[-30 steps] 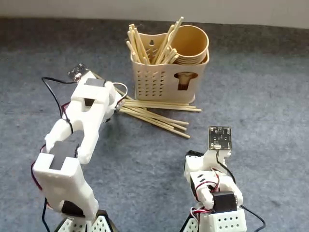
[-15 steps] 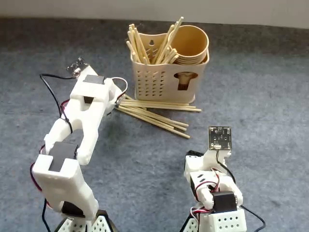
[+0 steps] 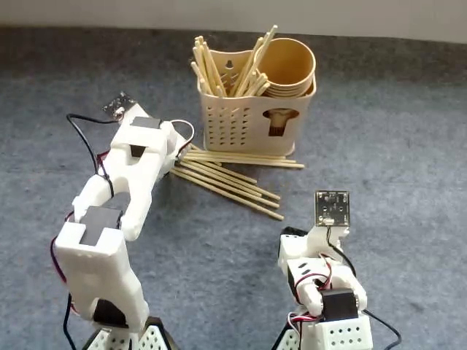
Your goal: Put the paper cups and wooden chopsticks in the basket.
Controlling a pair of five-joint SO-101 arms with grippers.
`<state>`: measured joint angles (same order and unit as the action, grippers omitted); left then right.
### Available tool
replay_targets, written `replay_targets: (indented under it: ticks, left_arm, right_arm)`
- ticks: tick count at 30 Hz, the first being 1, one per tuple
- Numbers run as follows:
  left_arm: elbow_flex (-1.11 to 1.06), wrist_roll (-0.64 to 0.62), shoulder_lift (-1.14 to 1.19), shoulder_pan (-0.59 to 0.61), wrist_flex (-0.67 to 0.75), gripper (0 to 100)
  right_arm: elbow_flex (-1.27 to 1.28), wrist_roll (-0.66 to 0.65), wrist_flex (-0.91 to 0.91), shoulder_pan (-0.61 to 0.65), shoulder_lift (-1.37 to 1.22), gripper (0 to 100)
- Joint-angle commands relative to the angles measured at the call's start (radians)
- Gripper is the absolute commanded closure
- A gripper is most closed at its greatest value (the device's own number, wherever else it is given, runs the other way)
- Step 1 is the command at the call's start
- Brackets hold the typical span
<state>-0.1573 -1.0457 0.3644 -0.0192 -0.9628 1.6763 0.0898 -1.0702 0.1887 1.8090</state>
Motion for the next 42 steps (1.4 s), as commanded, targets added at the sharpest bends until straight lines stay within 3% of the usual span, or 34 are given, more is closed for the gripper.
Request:
replay_targets:
  ticks: [1, 4, 16, 27, 36, 42]
  left_arm:
    - [0.030, -0.006, -0.002, -0.015, 0.006, 91]
    - [0.031, -0.005, -0.002, -0.015, -0.026, 100]
    - [0.041, -0.002, -0.015, -0.013, -0.166, 100]
    - [0.030, 0.032, -0.213, -0.021, -0.310, 99]
    - [0.039, 0.034, -0.096, -0.018, -0.315, 99]
    - [0.067, 0.034, -0.065, -0.019, -0.338, 84]
  right_arm:
    - [0.148, 0.003, -0.004, 0.004, 0.012, 99.4]
    - [0.148, 0.003, -0.004, 0.004, 0.012, 99.4]
    - [0.148, 0.003, -0.004, 0.004, 0.012, 99.4]
    - [0.148, 0.003, -0.004, 0.004, 0.012, 99.4]
    - [0.148, 0.003, -0.004, 0.004, 0.012, 99.4]
    - [0.148, 0.003, -0.004, 0.004, 0.012, 99.4]
